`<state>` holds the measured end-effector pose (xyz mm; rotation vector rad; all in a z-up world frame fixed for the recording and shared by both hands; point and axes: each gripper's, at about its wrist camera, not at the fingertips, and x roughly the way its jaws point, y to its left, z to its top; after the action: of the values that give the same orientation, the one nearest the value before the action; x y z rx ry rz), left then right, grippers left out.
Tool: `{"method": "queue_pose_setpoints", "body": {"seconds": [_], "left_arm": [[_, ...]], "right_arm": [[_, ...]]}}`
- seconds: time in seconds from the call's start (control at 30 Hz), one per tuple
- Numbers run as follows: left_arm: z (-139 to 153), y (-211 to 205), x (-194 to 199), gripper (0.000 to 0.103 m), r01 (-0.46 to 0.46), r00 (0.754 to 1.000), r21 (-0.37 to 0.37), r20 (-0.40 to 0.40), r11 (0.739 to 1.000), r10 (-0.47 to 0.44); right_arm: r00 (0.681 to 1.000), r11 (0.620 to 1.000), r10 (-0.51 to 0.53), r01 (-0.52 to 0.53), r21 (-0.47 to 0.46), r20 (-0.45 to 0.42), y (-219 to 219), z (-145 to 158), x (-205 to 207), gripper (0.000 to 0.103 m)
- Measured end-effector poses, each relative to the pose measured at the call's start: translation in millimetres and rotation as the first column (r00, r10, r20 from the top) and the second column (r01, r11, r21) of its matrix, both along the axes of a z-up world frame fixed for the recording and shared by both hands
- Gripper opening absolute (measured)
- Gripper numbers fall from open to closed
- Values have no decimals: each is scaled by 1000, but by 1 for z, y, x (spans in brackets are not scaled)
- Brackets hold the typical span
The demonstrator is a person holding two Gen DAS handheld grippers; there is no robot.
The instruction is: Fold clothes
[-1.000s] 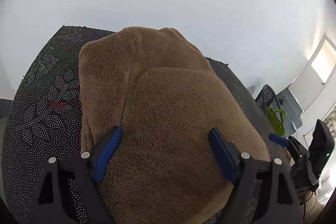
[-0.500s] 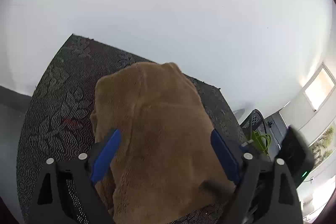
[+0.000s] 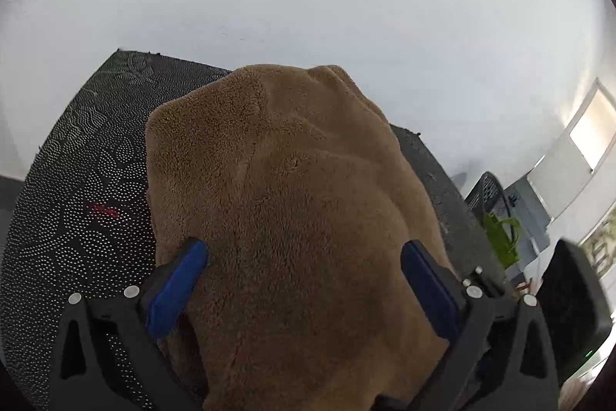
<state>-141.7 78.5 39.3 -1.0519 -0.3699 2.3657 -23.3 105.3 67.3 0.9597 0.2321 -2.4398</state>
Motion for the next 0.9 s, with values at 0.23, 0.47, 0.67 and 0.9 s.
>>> {"method": "queue_pose_setpoints", "body": {"seconds": [0.23,0.47,0.67,0.9], "left_arm": [[-5,-10,6,102,-21,1000,46,-13,999,22],[-4,-7,10,102,-56,998,24,-12,998,57],[-4,-6,16,102,-74,997,20,-23,997,74],[-5,-8,15,102,-76,997,35,-25,996,77]], "right_arm": [[999,996,38,-37,-85,12,39,51,-18,102],[993,988,-115,116,-100,16,51,104,-117,102],[986,995,-98,97,15,136,2,71,-201,102],[954,980,-158,119,162,256,-38,15,-275,102]]}}
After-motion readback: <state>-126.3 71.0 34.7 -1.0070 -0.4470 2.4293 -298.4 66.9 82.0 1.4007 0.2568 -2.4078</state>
